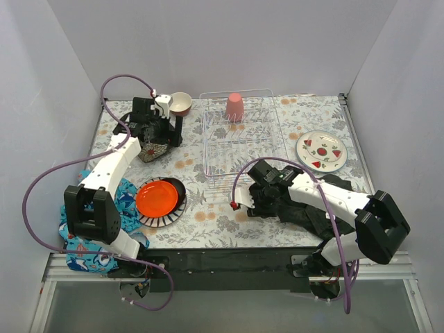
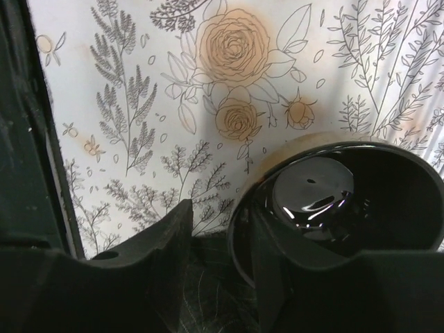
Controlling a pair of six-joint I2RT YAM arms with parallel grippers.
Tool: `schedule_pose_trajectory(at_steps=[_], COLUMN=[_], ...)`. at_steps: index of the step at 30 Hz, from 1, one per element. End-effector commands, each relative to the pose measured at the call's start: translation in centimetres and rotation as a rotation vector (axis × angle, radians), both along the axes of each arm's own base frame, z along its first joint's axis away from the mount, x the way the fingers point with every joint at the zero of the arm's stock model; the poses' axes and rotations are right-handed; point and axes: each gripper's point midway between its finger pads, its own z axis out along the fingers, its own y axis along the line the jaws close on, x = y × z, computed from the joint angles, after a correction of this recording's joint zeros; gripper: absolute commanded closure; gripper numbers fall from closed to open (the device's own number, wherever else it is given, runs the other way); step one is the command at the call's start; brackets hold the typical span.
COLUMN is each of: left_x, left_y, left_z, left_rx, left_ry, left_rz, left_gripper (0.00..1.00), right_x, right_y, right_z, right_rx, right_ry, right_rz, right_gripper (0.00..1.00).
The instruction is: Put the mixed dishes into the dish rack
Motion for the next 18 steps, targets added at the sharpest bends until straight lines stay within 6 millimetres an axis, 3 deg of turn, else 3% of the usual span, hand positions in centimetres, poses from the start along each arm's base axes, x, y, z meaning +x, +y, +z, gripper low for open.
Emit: schedule_pose_trajectory(at_steps=[1, 5, 8, 9, 10, 13, 15, 16, 17, 18], left_x=[-0.8, -1.2, -1.3, -1.4, -1.4, -1.5, -1.5, -1.5, -1.5, -1.6], left_y=[0.8, 1.3, 1.7, 1.8, 1.8, 1.7, 1.6, 1.4, 1.3, 1.3], left_z=[1.6, 1.9, 2.3, 2.5, 2.5, 2.7, 2.5, 2.3, 2.1, 2.0], left_rx=[-0.005, -0.011, -0.011, -0.009, -0.006, -0.006, -0.010, -0.015, -0.019, -0.022], left_ry=[-0.049, -0.057, -0.065, -0.069, -0.071, -0.074, -0.067, -0.063, -0.057, -0.057], left_rz=[0.020, 0.032, 0.041, 0.040, 0.039, 0.031, 0.021, 0.017, 0.014, 0.012], left_gripper=[0.02, 0.02, 0.02, 0.02, 0.02, 0.02, 0.02, 0.02, 0.02, 0.02], right_x=[0.9, 1.4, 1.7, 0.8, 0.6, -2.7, -2.9, -4.3, -4.1, -4.4], right_y=[0.5, 0.6, 1.2, 0.5, 1.7, 1.8, 3.0, 2.7, 3.6, 3.7], right_z=[-0.6, -0.9, 0.6, 0.9, 2.7, 5.9, 9.2, 10.2, 12.3, 13.2], right_rx=[0.012, 0.007, 0.018, -0.012, 0.041, 0.089, 0.170, 0.183, 0.228, 0.242], right_ry=[-0.068, -0.088, -0.098, -0.059, -0.033, 0.100, 0.090, 0.147, 0.129, 0.140], right_rz=[-0.018, -0.033, -0.032, -0.030, -0.008, 0.088, 0.150, 0.173, 0.191, 0.210], right_gripper=[0.58, 0.70, 0.95, 0.99, 0.99, 0.99, 0.99, 0.99, 0.99, 0.99])
